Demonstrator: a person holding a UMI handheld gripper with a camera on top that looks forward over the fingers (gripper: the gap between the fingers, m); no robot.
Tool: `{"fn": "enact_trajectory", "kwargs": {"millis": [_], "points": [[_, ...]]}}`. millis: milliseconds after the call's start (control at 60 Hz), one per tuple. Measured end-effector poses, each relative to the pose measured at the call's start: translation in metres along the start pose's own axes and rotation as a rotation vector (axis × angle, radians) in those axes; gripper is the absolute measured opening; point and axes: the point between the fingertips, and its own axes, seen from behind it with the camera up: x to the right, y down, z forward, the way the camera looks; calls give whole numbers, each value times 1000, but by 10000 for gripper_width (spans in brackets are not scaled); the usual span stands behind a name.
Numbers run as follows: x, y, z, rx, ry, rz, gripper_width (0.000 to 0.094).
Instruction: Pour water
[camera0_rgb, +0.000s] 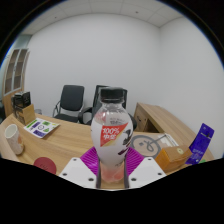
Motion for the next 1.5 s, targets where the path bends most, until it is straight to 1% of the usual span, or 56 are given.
{"fn": "enact_trajectory", "kwargs": {"millis": [117,183,367,467,567,717,817,917,1083,1167,1250,1333,1367,1383,1433,1500], "points": [[4,-23,-18,2,65,-88,310],[2,-46,-32,22,112,-190,309],[-33,-109,-71,50,289,-649,308],[-73,-129,-79,51,350,-950,307],[-115,-132,-79,13,377,-1212,307],[-161,-116,-65,-72,402,-1536,309],[-189,-114,-57,-59,410,-1780,308],[-207,-110,-53,-51,400,-1888,309],[-211,-105,-53,-66,372,-1896,309],[-208,-107,-57,-67,342,-1780,308],[-203,-117,-66,-61,284,-1528,308],[-201,-131,-77,-28,215,-1192,311],[-202,-138,-86,-6,210,-1057,310],[-200,-143,-84,6,174,-990,310],[-198,-153,-93,38,114,-774,312],[-195,-162,-103,60,61,-517,310]]}}
